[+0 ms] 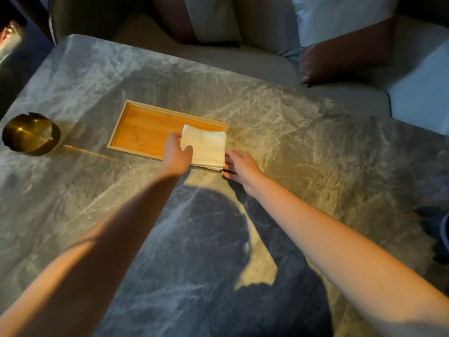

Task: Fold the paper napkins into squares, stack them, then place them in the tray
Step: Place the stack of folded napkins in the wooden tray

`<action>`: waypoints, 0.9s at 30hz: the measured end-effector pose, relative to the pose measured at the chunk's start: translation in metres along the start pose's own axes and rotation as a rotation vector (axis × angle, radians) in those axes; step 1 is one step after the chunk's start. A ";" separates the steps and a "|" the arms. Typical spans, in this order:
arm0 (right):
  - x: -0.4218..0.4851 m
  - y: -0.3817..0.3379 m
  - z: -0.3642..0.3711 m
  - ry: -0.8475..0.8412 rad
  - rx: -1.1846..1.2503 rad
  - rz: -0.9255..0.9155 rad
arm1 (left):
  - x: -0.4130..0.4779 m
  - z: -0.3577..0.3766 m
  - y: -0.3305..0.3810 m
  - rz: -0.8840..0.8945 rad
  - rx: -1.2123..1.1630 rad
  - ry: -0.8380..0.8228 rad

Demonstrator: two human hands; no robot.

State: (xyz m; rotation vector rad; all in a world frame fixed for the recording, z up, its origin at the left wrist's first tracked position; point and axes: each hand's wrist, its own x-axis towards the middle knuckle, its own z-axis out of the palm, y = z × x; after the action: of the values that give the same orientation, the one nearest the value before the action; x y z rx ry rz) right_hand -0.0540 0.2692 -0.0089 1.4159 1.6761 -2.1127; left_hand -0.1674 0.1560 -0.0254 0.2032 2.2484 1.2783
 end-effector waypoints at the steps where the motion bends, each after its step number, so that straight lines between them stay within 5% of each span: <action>1: 0.002 0.001 -0.001 0.015 -0.012 -0.027 | 0.000 0.001 0.000 0.023 0.018 0.007; 9: 0.001 0.005 0.000 0.075 -0.054 -0.071 | 0.003 0.004 -0.001 0.105 0.052 0.044; 27: -0.007 0.008 0.005 0.007 -0.322 -0.147 | 0.008 0.003 -0.002 -0.051 -0.154 0.039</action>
State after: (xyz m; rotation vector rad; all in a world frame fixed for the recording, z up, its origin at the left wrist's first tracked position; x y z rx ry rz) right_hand -0.0484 0.2586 -0.0100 1.2384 2.0663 -1.7939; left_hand -0.1723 0.1601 -0.0306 0.0650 2.1605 1.4320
